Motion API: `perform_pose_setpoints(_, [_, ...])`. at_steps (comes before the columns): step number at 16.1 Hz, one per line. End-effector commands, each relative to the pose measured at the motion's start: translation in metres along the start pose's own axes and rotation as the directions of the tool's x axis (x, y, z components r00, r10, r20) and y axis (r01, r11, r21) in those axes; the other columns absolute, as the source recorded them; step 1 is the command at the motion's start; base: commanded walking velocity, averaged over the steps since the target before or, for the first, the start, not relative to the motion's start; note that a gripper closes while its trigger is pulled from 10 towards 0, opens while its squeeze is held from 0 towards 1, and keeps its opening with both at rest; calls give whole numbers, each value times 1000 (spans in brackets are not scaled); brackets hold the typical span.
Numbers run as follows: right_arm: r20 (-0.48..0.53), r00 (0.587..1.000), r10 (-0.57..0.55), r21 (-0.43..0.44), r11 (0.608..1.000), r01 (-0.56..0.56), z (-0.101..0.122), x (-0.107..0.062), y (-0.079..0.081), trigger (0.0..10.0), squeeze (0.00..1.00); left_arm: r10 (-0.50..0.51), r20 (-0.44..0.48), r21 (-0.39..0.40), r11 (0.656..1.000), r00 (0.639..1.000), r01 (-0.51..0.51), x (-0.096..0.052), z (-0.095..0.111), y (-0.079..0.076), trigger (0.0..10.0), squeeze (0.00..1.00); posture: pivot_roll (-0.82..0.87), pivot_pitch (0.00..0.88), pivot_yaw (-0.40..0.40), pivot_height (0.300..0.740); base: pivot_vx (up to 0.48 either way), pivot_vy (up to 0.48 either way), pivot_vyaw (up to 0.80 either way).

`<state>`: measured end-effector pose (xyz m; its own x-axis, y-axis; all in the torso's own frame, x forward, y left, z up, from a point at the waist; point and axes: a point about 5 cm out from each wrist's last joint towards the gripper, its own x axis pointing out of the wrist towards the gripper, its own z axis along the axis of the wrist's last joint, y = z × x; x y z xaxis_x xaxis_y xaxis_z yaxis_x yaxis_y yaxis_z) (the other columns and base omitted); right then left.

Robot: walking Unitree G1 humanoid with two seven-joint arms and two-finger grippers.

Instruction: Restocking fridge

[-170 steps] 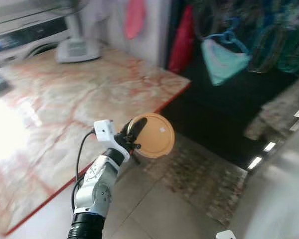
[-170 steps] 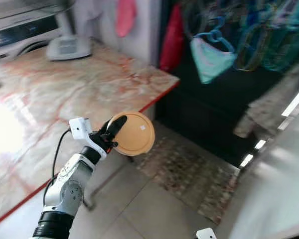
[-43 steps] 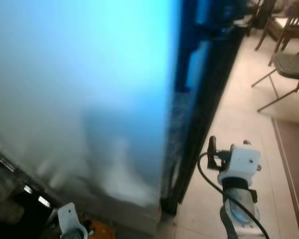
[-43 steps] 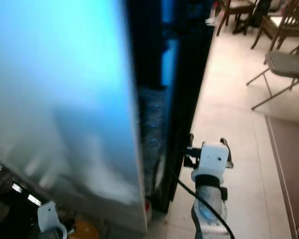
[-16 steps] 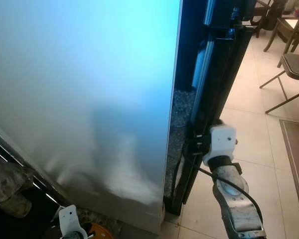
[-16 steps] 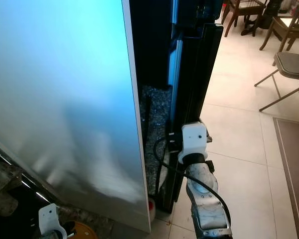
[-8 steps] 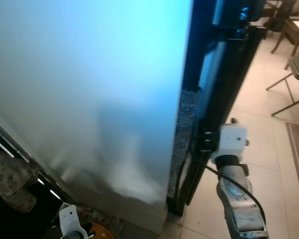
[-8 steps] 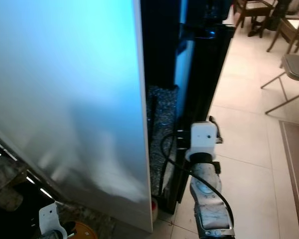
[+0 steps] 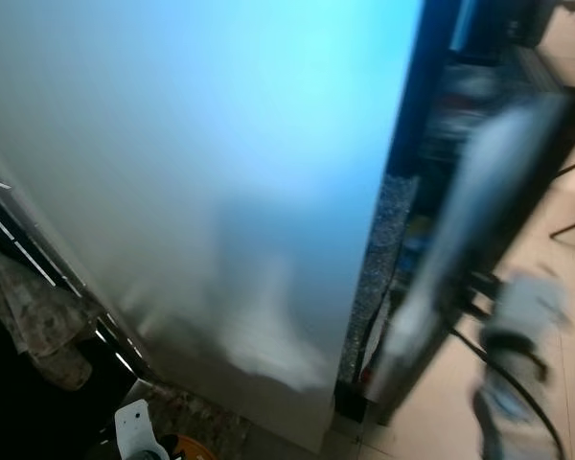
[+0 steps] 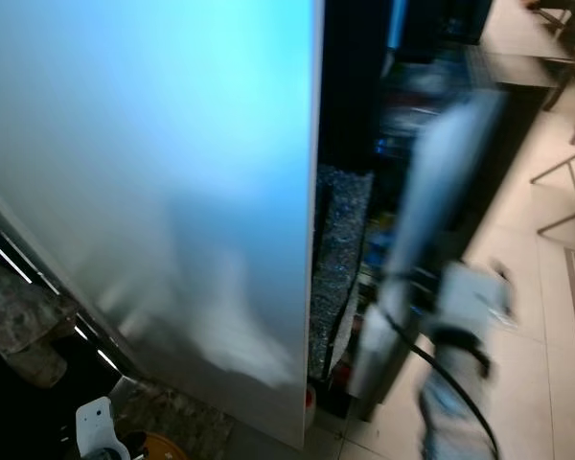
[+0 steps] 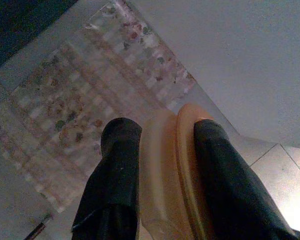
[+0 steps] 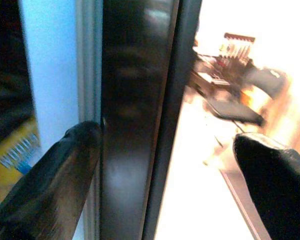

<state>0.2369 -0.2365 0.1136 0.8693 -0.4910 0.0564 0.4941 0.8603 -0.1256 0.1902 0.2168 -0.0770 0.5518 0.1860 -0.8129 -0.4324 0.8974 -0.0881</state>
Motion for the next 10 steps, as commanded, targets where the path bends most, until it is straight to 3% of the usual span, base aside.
perform_pose_setpoints(1, [-128,984,-121,-5,993,121,-25,-6,-27,10000,0,1,-22,14,1000,1000,-1,-1,-5,3,10000,0,-171,0,52,740,0,0,0])
perform_pose_setpoints(3, [-224,968,-115,9,993,120,-43,-8,-36,10000,0,0,-22,20,1000,1000,0,-1,-4,4,10000,0,-174,0,54,740,0,0,0])
perform_pose_setpoints(5, [-328,944,-32,24,999,42,-67,-5,-36,10000,0,0,-22,21,1000,1000,0,-1,-4,4,10000,0,-181,0,56,740,0,0,0])
perform_pose_setpoints(7, [-456,889,45,-40,997,-71,-105,-9,-35,10000,0,3,-22,16,1000,1000,-2,0,-3,4,10000,0,-185,0,59,740,0,0,0])
perform_pose_setpoints(8, [-549,832,73,-60,990,-127,-132,-17,-34,10000,0,3,-22,8,1000,1000,-3,0,-4,4,10000,0,-185,0,61,740,0,0,0])
perform_pose_setpoints(10, [-664,737,124,-76,970,-232,-158,-34,-31,10000,0,7,-21,-9,1000,1000,-7,0,-3,4,10000,0,-179,0,60,740,0,0,0])
